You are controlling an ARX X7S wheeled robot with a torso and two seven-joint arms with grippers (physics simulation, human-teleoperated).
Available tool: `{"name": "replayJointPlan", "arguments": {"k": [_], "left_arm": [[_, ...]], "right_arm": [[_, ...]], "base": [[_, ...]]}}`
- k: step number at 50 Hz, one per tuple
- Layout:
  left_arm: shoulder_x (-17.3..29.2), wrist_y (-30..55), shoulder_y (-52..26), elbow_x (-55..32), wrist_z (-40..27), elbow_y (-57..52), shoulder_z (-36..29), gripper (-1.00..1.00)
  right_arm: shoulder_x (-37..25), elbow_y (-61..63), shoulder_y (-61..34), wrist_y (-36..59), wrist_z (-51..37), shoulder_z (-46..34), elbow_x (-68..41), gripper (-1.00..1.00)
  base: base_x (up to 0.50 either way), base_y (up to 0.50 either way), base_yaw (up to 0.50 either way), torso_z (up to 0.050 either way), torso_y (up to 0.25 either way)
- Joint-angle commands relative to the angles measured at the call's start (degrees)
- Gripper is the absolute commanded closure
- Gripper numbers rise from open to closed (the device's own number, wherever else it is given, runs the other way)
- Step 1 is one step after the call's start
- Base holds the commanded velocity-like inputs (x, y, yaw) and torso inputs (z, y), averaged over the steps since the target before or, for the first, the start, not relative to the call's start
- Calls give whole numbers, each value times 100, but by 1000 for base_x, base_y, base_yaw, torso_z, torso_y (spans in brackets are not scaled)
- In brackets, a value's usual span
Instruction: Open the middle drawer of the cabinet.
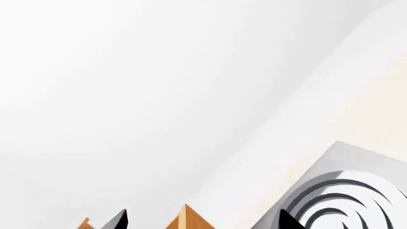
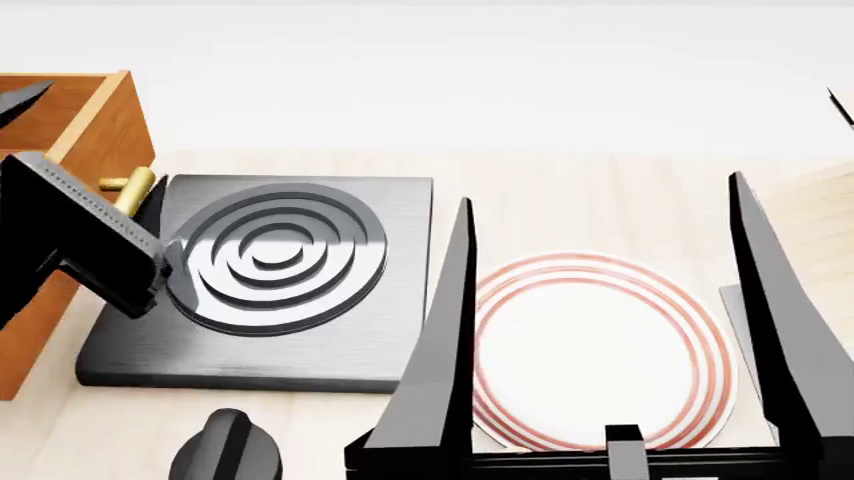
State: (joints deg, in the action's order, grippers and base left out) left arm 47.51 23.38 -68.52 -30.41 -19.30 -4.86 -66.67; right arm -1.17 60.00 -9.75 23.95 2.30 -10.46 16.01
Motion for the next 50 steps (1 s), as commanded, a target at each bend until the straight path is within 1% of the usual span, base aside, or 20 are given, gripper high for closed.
{"name": "replayJointPlan", "arguments": {"k": [1, 2, 5, 8, 10, 11, 19, 30, 35, 38, 40, 50], "left_arm": [[-118, 786, -631, -751, 584, -108, 523, -100], [-176, 923, -742, -798, 668, 35, 523, -100], [-261, 941, -874, -790, 793, 274, 547, -100], [-398, 1107, -986, -1099, 931, 593, 703, -100], [-472, 1142, -1041, -1091, 937, 762, 717, -100], [-544, 1223, -1077, -1268, 974, 922, 819, -100], [-860, 1224, -1255, -1287, 1168, 1677, 887, -100], [-1238, 1106, -1271, -1268, 1276, 2329, 915, -100], [-1490, 1167, -1334, -1477, 1308, 2853, 1106, -100], [-1565, 1192, -1333, -1541, 1285, 2991, 1165, -100], [-1587, 1192, -1313, -1541, 1295, 3017, 1155, -100], [-1931, 1112, -1356, -1441, 1433, 3846, 1115, -100]], "right_arm": [[113, -1, -13, -11, 176, 119, 151, -100], [113, -1, -18, -5, 179, 119, 152, -100], [113, -1, -28, 0, 176, 125, 147, -100], [113, -1, -25, 3, 179, 119, 152, -100], [113, -1, -24, 2, 179, 113, 158, -100], [113, -1, -18, -2, 181, 110, 159, -100], [113, -1, -20, 13, 187, 87, 168, -100], [113, -1, -22, 29, 190, 59, 180, -100], [113, -1, -13, 19, 201, 53, 191, -100], [113, -1, -9, 19, 205, 41, 195, -100], [112, -1, -4, 20, 206, 33, 201, -100], [112, -1, -15, 37, 205, -21, 235, -100]], "base": [[0, 0, 0, 0, 0], [0, 0, 0, 0, 0], [0, 0, 0, 0, 0], [0, 0, 0, 0, 0], [0, 0, 0, 0, 0], [0, 0, 0, 0, 0], [0, 0, 0, 0, 0], [0, 0, 0, 0, 0], [0, 0, 0, 0, 0], [0, 0, 0, 0, 0], [0, 0, 0, 0, 0], [0, 0, 0, 0, 0]]}}
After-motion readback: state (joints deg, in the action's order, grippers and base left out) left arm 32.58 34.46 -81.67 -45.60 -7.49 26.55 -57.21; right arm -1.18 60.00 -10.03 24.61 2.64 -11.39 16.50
